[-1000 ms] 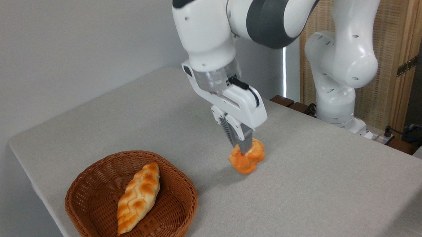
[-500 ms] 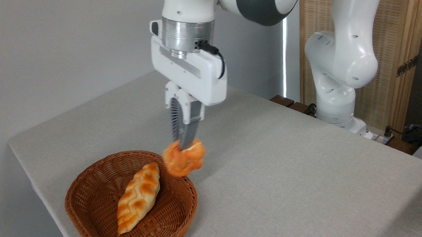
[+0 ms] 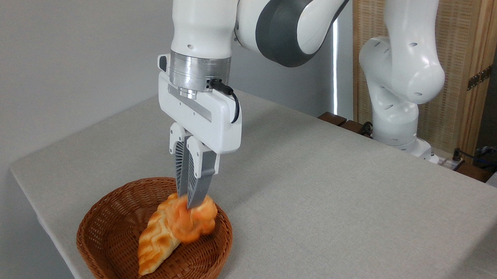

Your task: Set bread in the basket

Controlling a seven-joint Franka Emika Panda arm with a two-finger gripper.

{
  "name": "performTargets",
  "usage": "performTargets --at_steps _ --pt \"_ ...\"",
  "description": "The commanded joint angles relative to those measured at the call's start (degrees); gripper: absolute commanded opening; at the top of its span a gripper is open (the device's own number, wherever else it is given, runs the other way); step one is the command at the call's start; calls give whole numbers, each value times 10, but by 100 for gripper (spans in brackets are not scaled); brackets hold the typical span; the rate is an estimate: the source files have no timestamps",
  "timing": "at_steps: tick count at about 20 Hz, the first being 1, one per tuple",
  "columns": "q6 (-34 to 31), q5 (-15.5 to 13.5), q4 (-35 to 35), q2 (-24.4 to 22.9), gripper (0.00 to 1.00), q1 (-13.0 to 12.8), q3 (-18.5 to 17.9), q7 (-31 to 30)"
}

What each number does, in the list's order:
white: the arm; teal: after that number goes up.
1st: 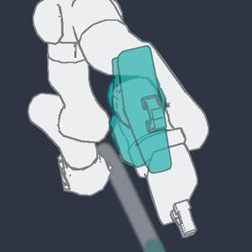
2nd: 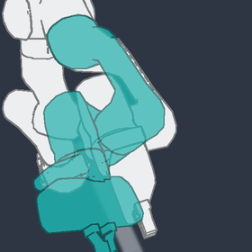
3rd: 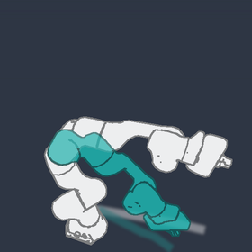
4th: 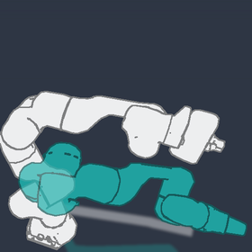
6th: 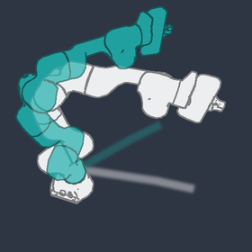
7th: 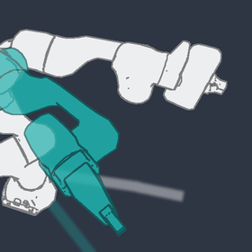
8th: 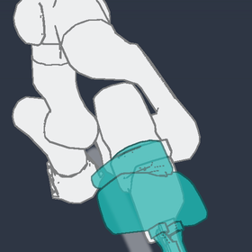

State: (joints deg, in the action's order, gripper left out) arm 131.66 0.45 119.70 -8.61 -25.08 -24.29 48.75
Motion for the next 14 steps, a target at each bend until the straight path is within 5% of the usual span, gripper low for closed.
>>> performTargets --at_steps 1,5,14 --pt "5 -10 -2 4 100 -3 5 3" --pt "-14 -9 -3 0 100 -2 11 -29" --pt "-248 -2 -115 -11 100 3 14 -98"
